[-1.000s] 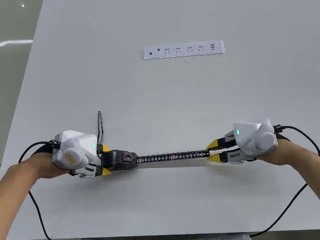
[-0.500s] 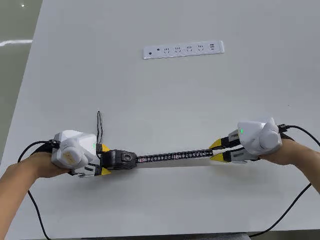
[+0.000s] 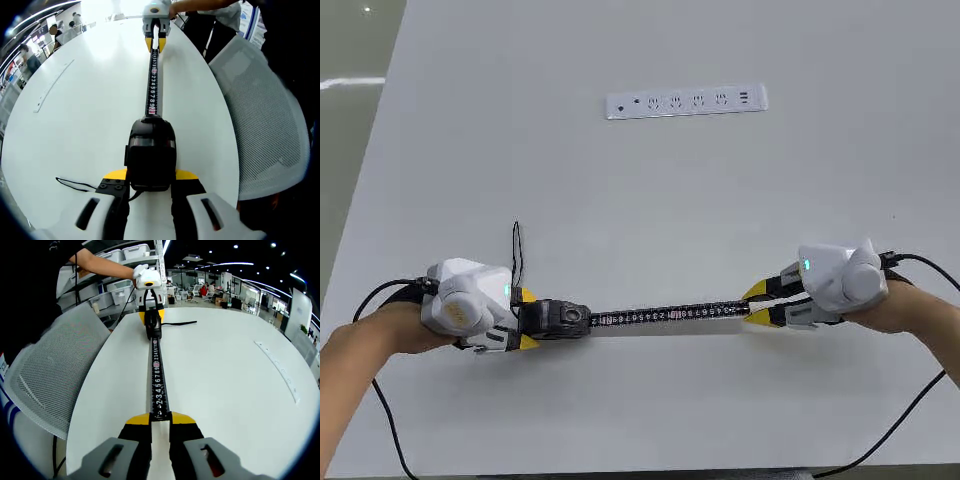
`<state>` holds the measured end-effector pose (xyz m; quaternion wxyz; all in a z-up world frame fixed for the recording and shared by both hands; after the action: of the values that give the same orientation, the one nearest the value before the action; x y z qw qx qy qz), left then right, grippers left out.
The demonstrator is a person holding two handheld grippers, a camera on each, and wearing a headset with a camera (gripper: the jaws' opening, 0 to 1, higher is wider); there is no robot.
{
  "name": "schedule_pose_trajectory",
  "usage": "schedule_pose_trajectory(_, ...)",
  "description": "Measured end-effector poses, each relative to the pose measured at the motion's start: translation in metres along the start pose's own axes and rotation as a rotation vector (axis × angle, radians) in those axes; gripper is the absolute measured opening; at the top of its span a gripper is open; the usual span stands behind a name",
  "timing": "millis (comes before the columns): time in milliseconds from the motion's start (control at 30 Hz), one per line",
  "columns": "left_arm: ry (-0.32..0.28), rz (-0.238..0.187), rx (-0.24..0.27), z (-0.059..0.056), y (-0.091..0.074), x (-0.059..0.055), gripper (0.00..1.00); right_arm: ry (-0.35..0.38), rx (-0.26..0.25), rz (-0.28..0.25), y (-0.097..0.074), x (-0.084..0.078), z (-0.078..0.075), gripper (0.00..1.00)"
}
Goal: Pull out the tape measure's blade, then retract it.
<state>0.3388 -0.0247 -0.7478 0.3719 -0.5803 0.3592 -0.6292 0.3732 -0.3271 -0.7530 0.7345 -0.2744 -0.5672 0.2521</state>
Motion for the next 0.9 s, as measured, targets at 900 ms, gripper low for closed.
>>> schedule_pose_trajectory(900, 0.047, 0.048, -0.021, 0.004, 0.01, 0.001, 0.28, -0.011, -0.033, 0.123, 0.019, -0.018, -0.003, 0.12)
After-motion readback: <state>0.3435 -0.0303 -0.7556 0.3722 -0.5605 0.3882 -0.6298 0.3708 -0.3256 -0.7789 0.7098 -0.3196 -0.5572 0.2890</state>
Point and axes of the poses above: the centre of the closed fingertips' face, and the gripper's own axes: y roughly forward along the fingers, z roughly to its left, x roughly out of its top, the point moved 3 cm from there along -y, roughly backward along the fingers, and after that the axes turned 11 degrees about y, right-handed, at the moved point
